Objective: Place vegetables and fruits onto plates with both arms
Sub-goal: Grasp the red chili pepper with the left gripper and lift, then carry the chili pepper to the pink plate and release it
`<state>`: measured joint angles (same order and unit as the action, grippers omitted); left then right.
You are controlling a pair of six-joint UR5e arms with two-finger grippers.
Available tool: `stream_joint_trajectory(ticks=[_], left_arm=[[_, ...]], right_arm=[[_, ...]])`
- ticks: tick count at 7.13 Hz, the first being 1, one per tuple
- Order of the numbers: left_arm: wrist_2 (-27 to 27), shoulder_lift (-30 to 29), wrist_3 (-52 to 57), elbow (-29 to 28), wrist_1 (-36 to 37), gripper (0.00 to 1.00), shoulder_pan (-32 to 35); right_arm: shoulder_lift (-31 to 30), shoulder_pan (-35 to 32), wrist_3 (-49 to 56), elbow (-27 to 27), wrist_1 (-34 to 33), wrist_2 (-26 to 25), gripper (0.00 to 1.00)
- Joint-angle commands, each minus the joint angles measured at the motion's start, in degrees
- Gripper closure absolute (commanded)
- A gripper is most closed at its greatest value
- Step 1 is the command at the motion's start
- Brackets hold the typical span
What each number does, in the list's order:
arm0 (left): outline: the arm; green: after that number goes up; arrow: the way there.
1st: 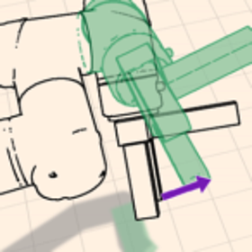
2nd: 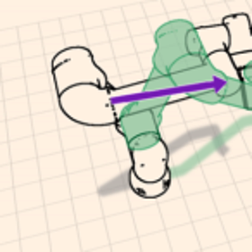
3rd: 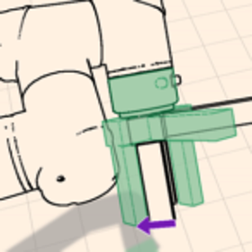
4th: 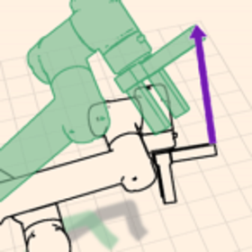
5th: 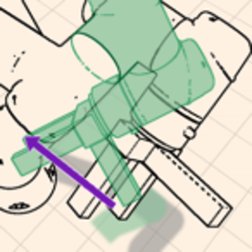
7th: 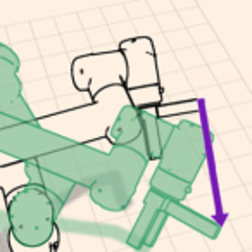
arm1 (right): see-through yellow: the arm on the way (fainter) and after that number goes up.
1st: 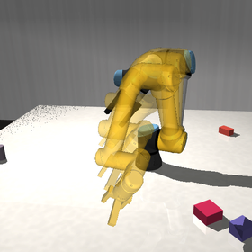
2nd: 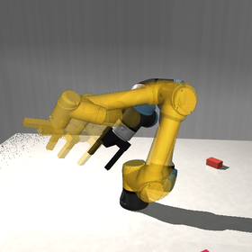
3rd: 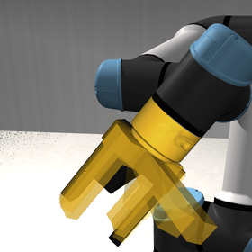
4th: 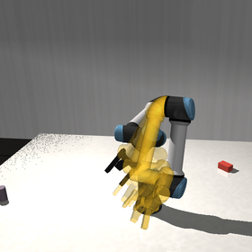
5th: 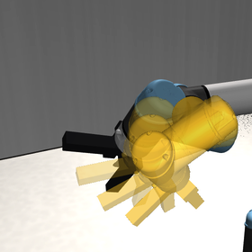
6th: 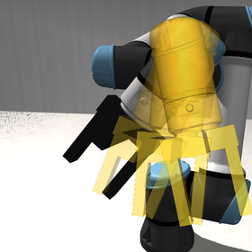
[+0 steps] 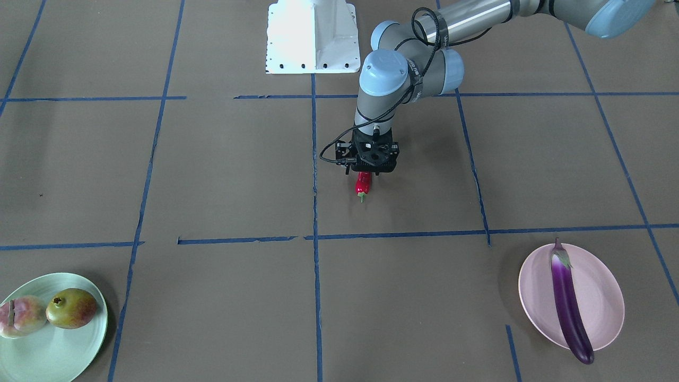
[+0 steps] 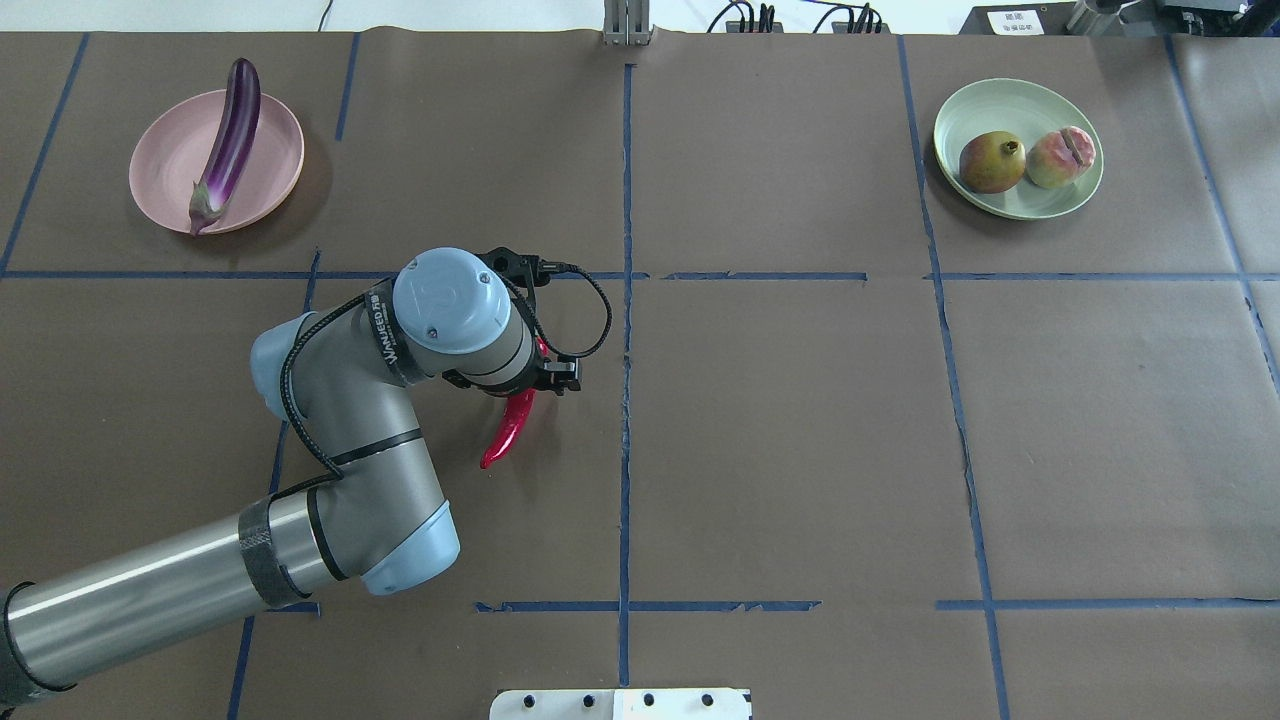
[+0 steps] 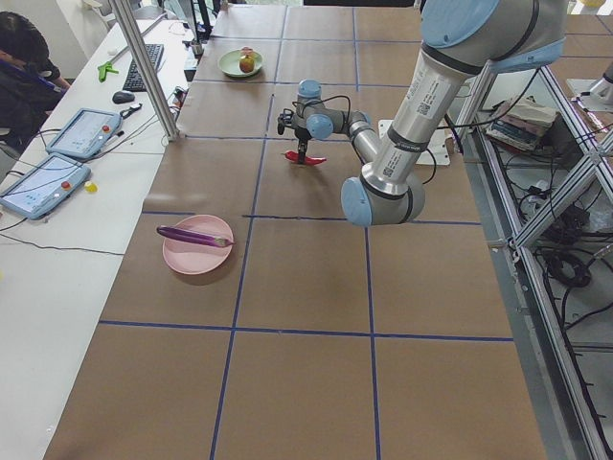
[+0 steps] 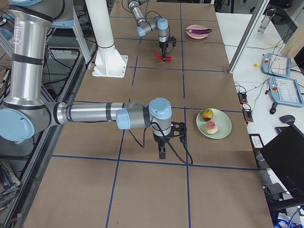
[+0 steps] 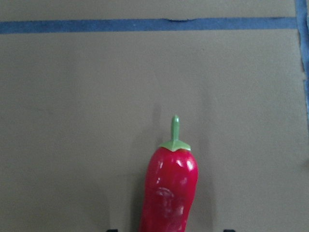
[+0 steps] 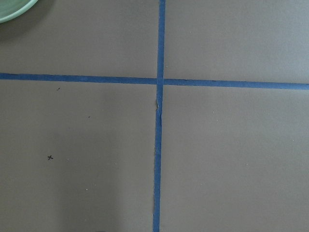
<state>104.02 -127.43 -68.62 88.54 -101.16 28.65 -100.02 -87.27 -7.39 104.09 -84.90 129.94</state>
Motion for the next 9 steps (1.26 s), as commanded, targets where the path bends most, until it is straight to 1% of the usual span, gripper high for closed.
stream_joint_trajectory(ticks=[1,3,4,5,6,8,9], left_arm=[[0.04,0.16,0.24,0.58,0.08,1.00,0.35],[2.40,0.51,0.77,1.98,0.08,1.00,6.03],[9.03,1.21,4.60,1.82,0.17,1.00,12.68],[13.88,2.61,11.16,0.34,0.17,1.00,19.53],[14.28,2.53,19.41,-4.73,0.00,1.00,25.08],[15.95,1.05,33.74,-17.64,-0.44,1.00,33.45],[15.78,0.08,37.29,-22.22,-0.97,1.00,34.53]], right_arm=[[0.00,0.00,0.00,0.06,0.09,0.05,0.00],[0.00,0.00,0.00,0.06,0.09,0.05,0.00],[0.00,0.00,0.00,0.06,0.09,-0.04,0.00],[-0.09,0.00,0.00,0.06,0.18,0.05,0.00],[-0.09,0.00,0.00,0.06,0.18,0.05,0.00],[-0.09,0.00,0.00,-0.02,0.18,0.05,0.00],[-0.09,0.00,0.00,-0.02,0.18,0.05,0.00]])
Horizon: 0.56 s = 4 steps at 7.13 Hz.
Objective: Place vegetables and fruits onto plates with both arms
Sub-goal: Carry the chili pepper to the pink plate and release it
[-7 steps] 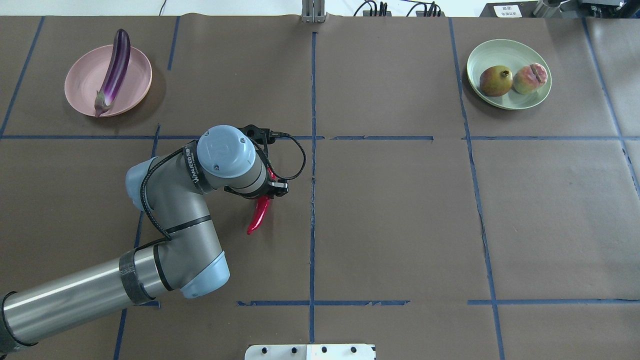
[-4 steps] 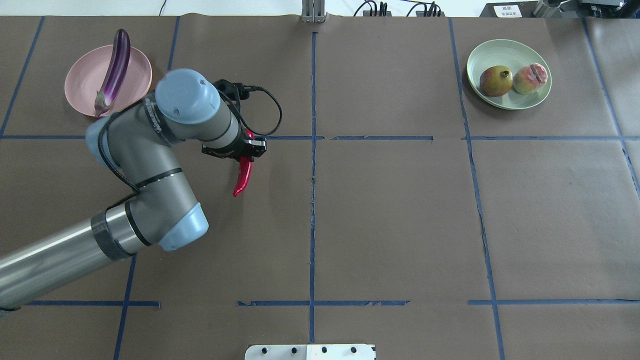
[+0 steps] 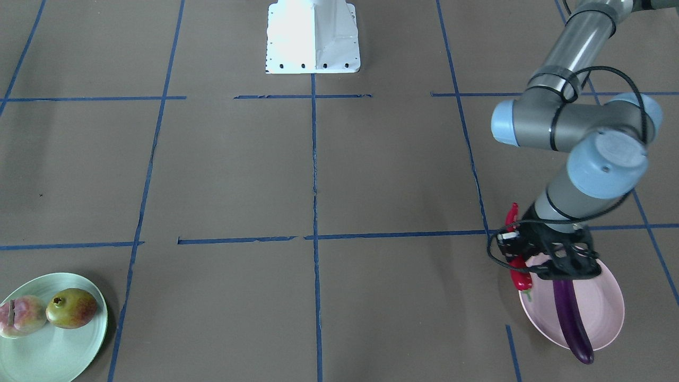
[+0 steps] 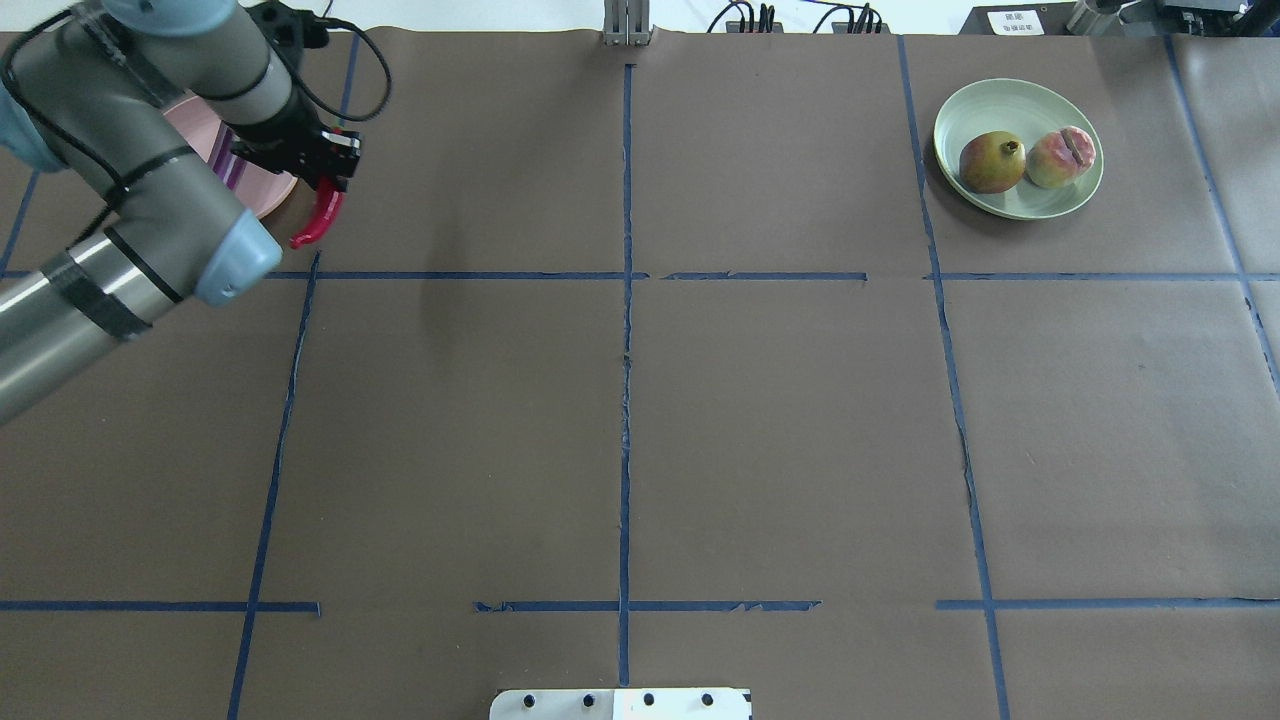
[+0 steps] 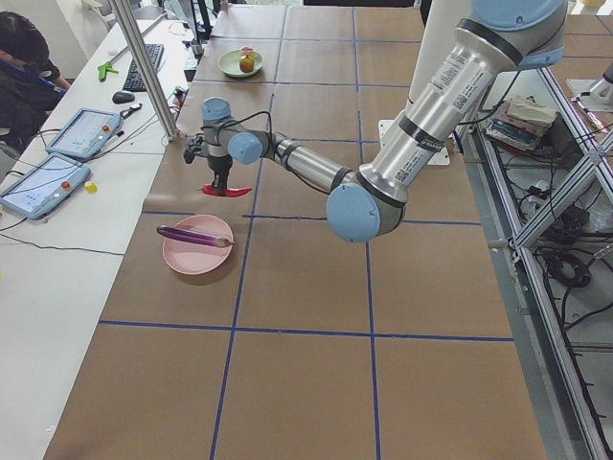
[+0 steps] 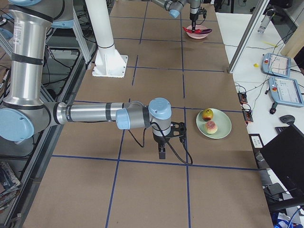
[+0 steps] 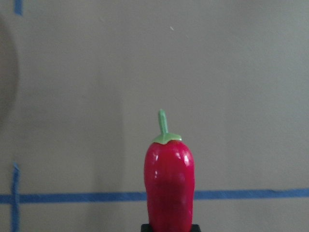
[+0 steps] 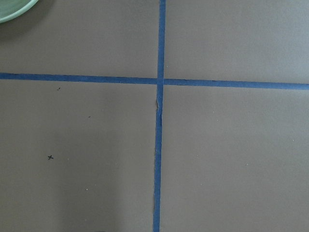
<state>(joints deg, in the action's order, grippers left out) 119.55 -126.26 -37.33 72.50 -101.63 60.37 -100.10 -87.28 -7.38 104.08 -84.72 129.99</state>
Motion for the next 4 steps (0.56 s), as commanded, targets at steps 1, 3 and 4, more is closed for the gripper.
stream_joint_trajectory(ticks=[1,3,4], left_arm=[[0.07,-2.40,6.13,-10.58,-3.46,1.00,2.82],[-0.02,-2.59,5.26,-12.74,-6.91,0.01,2.82],[0.15,-2.76,5.52,-12.65,-6.92,0.00,2.82]], right_arm=[[0.00,0.00,0.00,-0.02,0.00,0.00,0.00],[0.00,0.00,-0.09,0.07,0.00,0.00,0.00],[0.00,0.00,-0.09,0.07,0.00,0.00,0.00]])
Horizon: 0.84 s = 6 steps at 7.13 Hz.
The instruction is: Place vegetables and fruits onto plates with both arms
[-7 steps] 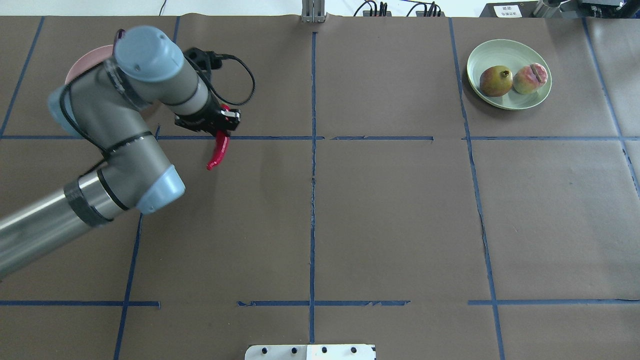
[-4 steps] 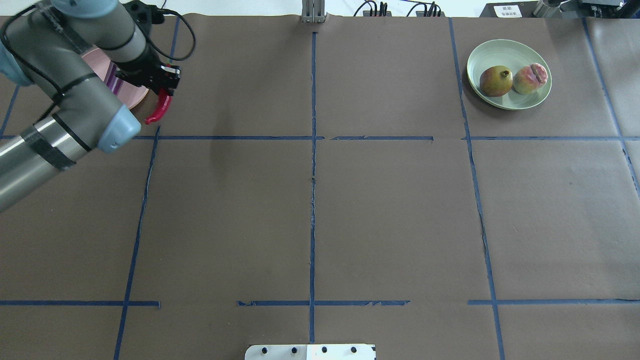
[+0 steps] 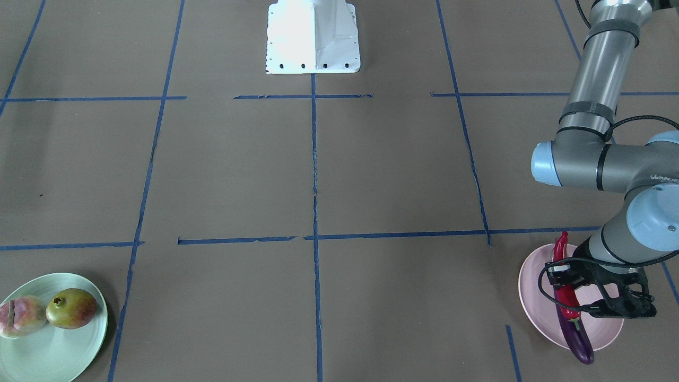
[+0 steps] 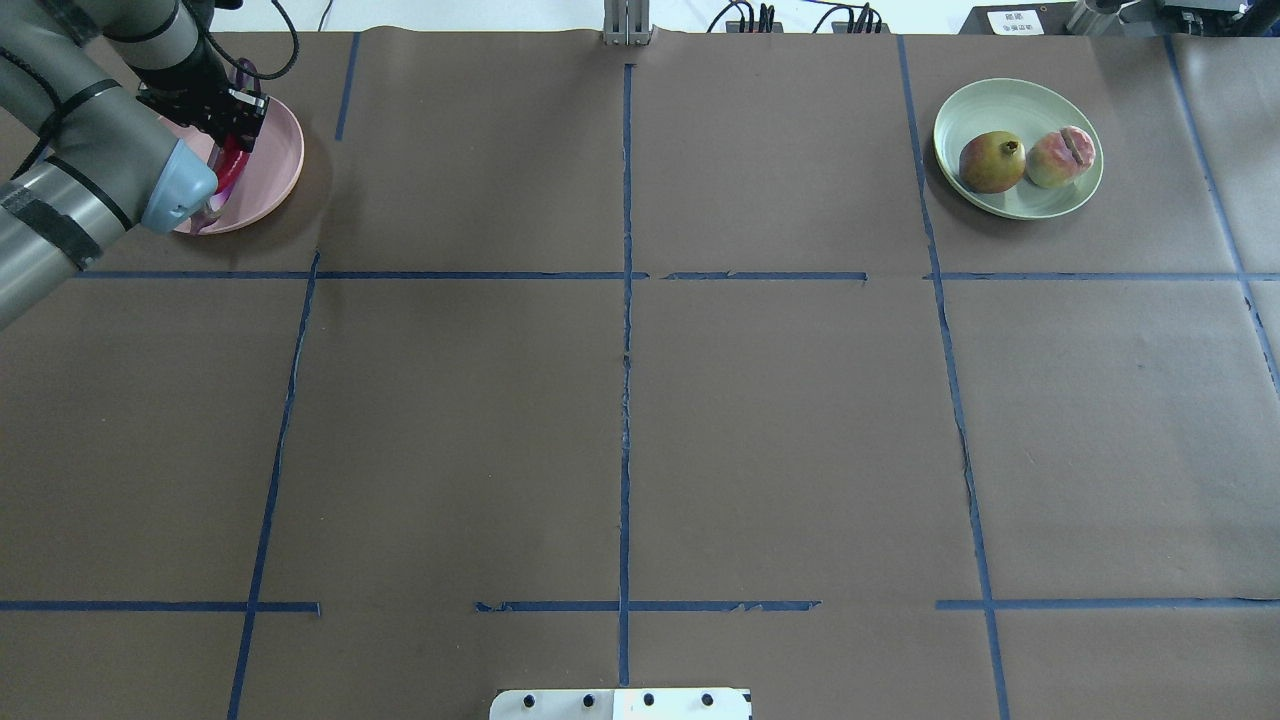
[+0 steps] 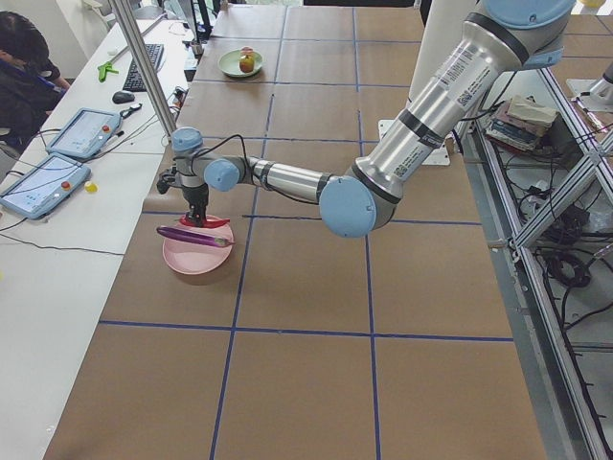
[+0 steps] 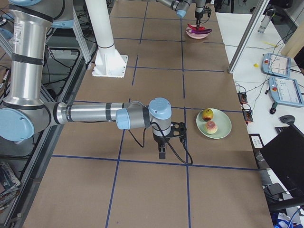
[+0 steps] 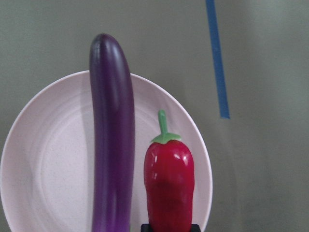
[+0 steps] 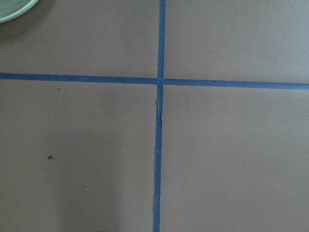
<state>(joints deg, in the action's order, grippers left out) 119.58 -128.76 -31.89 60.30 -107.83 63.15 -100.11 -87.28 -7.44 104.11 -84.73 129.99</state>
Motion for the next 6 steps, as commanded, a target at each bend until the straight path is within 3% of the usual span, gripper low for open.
stream_joint_trajectory(ticks=[1,4,6], left_arm=[[1.17,-0.18,0.59,0.25,-0.54,0.00,1.00],[13.52,5.42,12.68,5.68,2.95,0.00,9.24],[15.06,8.76,28.47,15.66,18.70,0.00,15.75]], right_arm=[[0.00,0.00,-0.03,0.04,0.00,0.00,0.00],[0.09,0.00,0.05,-0.04,-0.09,0.00,0.00],[0.09,0.00,0.05,0.04,-0.09,0.00,0.00]])
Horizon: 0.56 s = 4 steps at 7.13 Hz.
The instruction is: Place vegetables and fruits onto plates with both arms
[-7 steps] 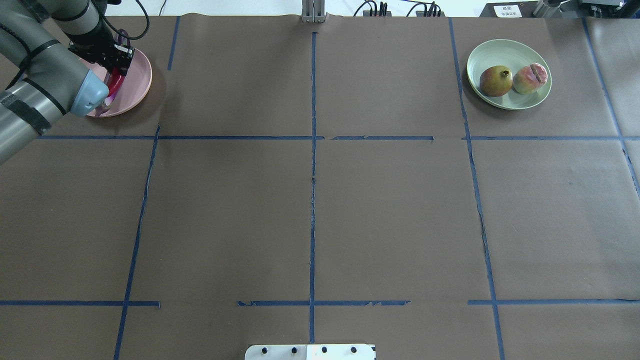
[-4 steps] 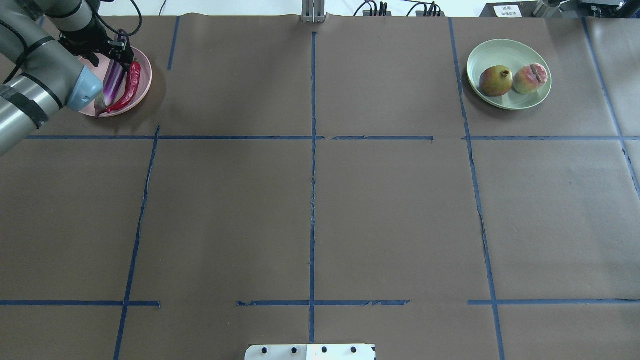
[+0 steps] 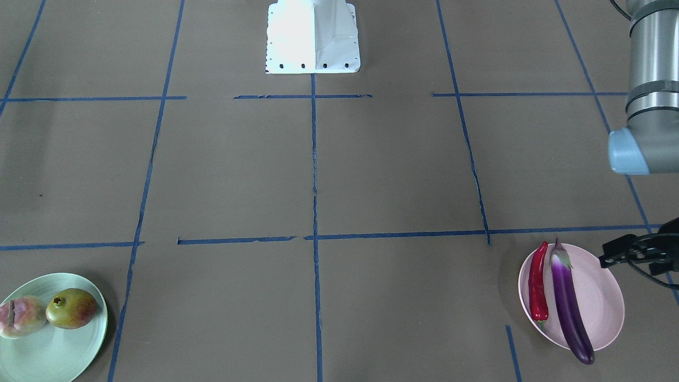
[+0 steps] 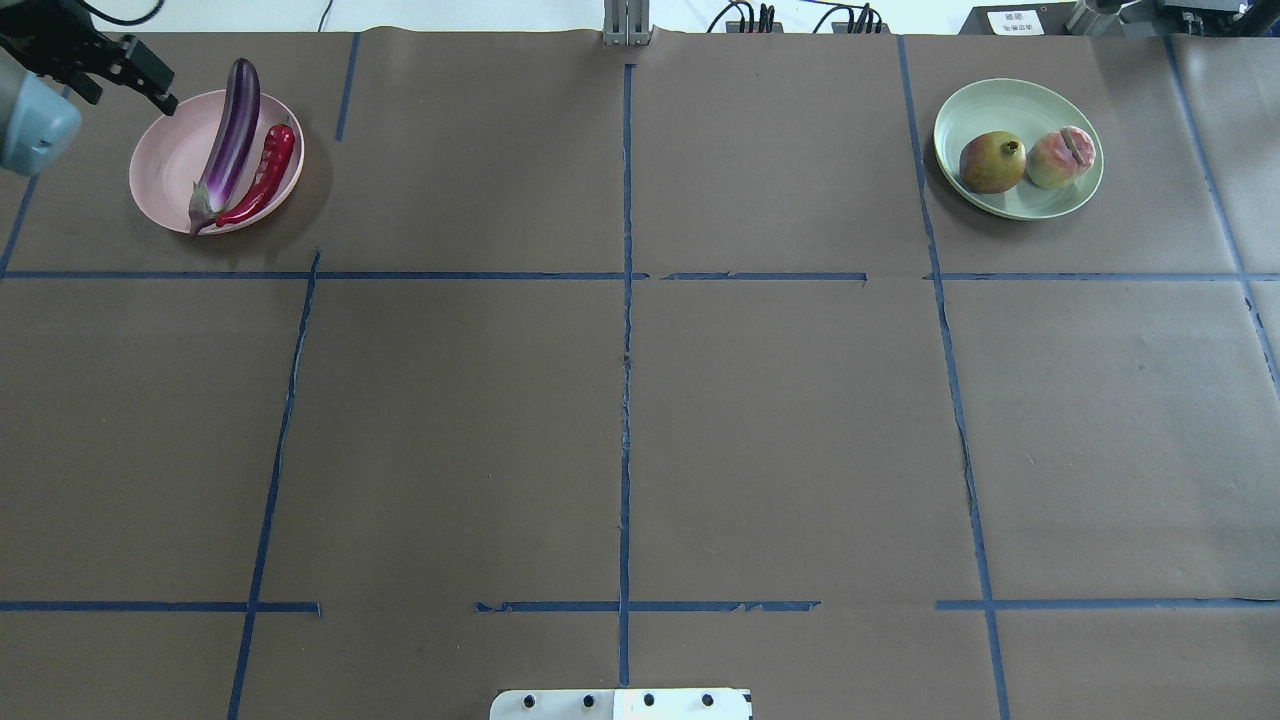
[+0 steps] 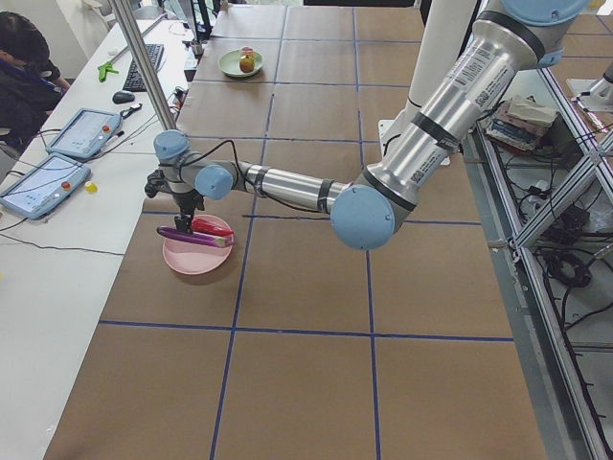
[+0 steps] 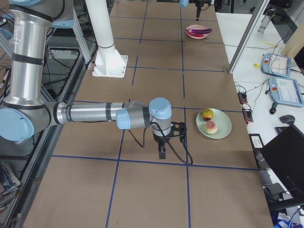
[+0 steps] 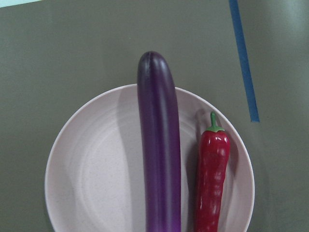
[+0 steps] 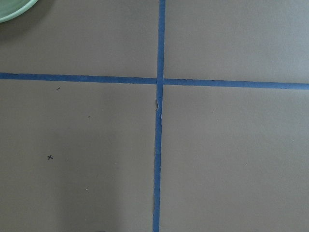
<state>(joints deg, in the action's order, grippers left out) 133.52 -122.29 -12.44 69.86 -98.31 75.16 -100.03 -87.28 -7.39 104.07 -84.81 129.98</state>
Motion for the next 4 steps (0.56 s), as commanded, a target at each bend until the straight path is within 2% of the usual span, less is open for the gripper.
stream_joint_trajectory(ticks=[1,3,4], left_arm=[[0.95,5.71,15.80,12.34,16.23,0.00,6.46],[1.04,14.39,21.12,21.15,23.83,0.00,10.76],[1.21,20.62,22.88,24.59,23.78,0.00,11.92]], right_arm=[[0.01,0.00,0.00,0.08,0.00,0.01,0.00],[-0.07,0.00,0.09,0.34,-0.53,0.10,0.00],[-0.07,0.00,0.79,0.51,-1.66,1.05,0.00]])
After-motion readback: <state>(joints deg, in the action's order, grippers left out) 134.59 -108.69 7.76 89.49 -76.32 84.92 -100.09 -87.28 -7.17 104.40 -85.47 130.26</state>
